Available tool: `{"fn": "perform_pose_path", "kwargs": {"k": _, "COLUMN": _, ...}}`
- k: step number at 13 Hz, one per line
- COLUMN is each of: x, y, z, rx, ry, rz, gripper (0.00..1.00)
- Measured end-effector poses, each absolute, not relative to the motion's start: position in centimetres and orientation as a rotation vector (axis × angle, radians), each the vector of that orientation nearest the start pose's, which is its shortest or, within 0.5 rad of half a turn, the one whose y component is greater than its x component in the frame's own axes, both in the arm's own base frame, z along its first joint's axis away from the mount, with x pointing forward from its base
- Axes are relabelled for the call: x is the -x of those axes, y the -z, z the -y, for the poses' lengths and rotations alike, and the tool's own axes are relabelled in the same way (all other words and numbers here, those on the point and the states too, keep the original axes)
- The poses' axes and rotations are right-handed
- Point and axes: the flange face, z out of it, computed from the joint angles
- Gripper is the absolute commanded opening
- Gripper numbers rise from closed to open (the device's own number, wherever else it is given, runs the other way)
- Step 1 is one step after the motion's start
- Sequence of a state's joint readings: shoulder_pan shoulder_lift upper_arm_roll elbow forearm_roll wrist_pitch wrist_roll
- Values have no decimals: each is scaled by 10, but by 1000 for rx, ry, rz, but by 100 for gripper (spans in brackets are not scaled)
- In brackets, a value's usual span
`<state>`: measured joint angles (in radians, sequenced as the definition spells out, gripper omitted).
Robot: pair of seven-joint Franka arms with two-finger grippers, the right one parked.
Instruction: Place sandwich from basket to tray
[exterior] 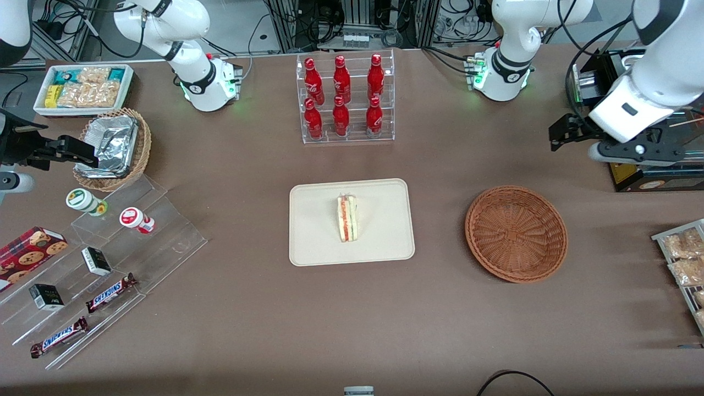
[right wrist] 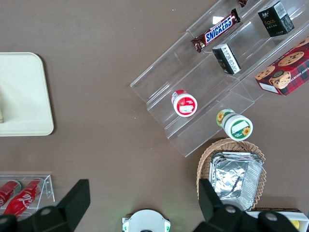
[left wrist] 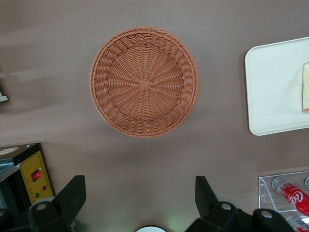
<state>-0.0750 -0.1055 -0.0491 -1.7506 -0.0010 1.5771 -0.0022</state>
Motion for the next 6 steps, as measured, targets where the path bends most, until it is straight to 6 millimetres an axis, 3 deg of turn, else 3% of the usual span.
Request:
{"fn": "perform_pose_path", "kwargs": {"k": 2, "x": -517, "y": -599, "z": 53, "rx": 3131, "ry": -91, "rz": -176, "gripper": 100}}
{"fn": "perform_pose_path", "kwargs": {"k": 6, "x": -537, "y": -612, "z": 55, "rx": 3136, "ry": -30, "rz": -175, "gripper": 100}}
